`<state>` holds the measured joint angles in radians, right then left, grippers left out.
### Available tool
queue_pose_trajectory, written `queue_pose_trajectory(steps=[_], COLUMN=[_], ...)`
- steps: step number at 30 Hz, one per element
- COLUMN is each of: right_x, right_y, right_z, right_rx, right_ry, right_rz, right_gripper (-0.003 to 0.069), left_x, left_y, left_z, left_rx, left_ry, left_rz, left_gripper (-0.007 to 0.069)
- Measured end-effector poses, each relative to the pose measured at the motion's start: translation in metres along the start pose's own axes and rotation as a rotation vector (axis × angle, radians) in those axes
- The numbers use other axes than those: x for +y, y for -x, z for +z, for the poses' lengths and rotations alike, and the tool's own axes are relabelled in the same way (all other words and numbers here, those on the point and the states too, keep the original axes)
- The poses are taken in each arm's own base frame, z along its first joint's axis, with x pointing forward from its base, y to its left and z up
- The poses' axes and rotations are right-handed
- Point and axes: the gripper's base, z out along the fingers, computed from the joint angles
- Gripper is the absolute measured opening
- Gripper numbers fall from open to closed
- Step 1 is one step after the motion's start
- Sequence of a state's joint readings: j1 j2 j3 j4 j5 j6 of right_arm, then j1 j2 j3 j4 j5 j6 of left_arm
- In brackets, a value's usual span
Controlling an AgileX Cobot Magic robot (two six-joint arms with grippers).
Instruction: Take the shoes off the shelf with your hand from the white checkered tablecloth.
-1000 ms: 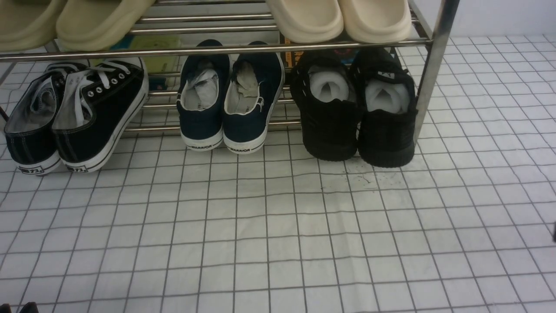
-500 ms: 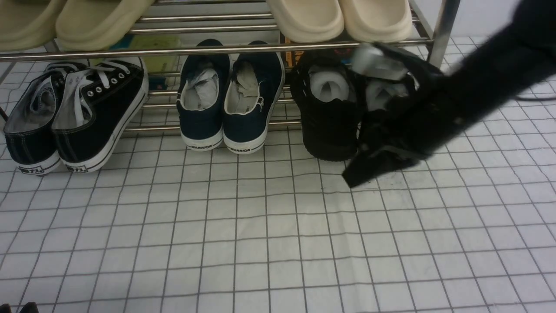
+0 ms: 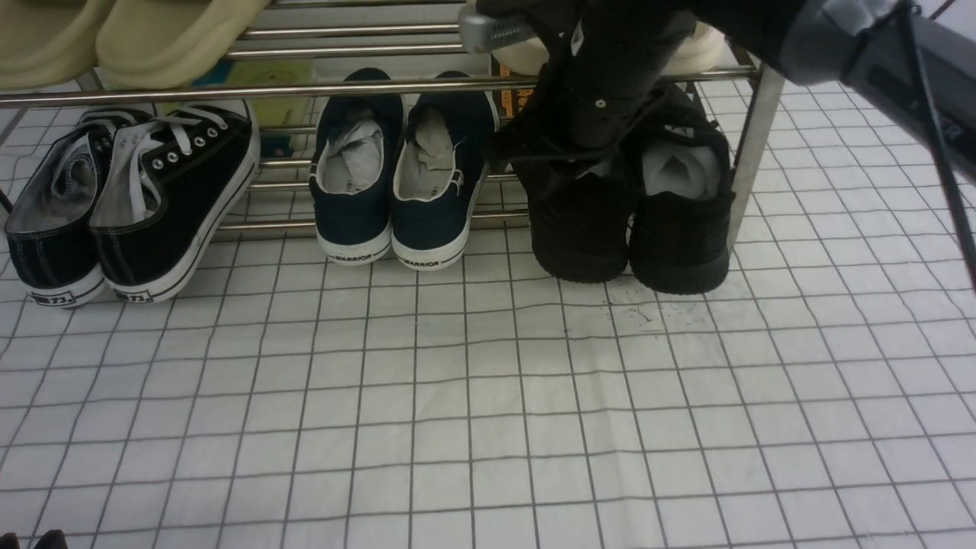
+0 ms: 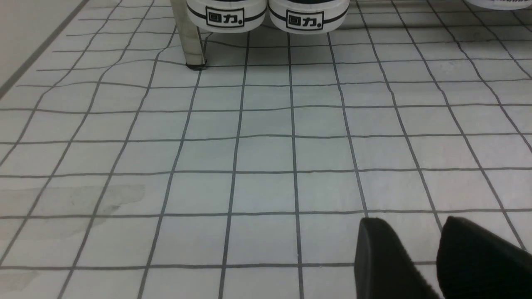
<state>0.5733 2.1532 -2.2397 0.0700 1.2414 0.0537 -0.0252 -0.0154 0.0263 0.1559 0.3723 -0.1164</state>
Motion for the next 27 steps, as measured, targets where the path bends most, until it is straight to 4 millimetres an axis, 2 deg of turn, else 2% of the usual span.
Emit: queue_pose_trajectory(steps=[2, 4, 5, 8, 11, 13, 14, 16, 17, 18, 20, 21, 27], right_x=[-0.002, -0.006, -0.006, -0.01, -0.013, -0.015, -0.017, -0.018, -0.018, -0.018, -0.016, -0.015, -0.011], right_y=[0.001, 0.002, 0.002, 0.004, 0.005, 0.004, 0.004, 0.005, 0.005, 0.005, 0.004, 0.004, 0.0], right_z=[0.002, 0.005, 0.005, 0.018, 0.035, 0.044, 0.052, 0.055, 0.056, 0.056, 0.056, 0.055, 0.041], right_rx=[-0.002, -0.003, -0.005, -0.017, -0.014, -0.013, -0.009, -0.018, -0.017, -0.017, -0.011, -0.01, 0.036], right_ry=[-0.023, -0.066, -0.066, -0.097, -0.122, -0.136, -0.151, -0.155, -0.156, -0.156, -0.141, -0.131, -0.084], right_rz=[-0.001, -0.01, -0.011, -0.023, -0.034, -0.041, -0.048, -0.05, -0.049, -0.049, -0.044, -0.041, -0.033], right_gripper=[0.0137, 0.0239, 0.0247, 0.0359, 0.0408, 0.0414, 0.0403, 0.0367, 0.0299, 0.0274, 0.0083, 0.0035, 0.0012], left_x=[0.0, 0.0, 0.0, 0.0, 0.0, 0.0, 0.0, 0.0, 0.0, 0.0, 0.0, 0.0, 0.0], left_y=[0.0, 0.0, 0.0, 0.0, 0.0, 0.0, 0.0, 0.0, 0.0, 0.0, 0.0, 0.0, 0.0], left_z=[0.0, 0.0, 0.0, 0.0, 0.0, 0.0, 0.0, 0.0, 0.0, 0.0, 0.0, 0.0, 0.0], left_rx=[0.0, 0.0, 0.0, 0.001, 0.001, 0.001, 0.001, 0.001, 0.001, 0.001, 0.001, 0.001, 0.001], left_ry=[0.0, 0.0, 0.0, 0.0, 0.0, 0.0, 0.0, 0.0, 0.0, 0.0, 0.0, 0.0, 0.0], left_rz=[0.0, 0.0, 0.0, 0.0, 0.0, 0.0, 0.0, 0.0, 0.0, 0.0, 0.0, 0.0, 0.0], left_gripper=[0.0239, 0.0239, 0.0239, 0.0239, 0.0239, 0.0239, 0.0239, 0.0239, 0.0239, 0.0239, 0.0239, 0.0239, 0.0239])
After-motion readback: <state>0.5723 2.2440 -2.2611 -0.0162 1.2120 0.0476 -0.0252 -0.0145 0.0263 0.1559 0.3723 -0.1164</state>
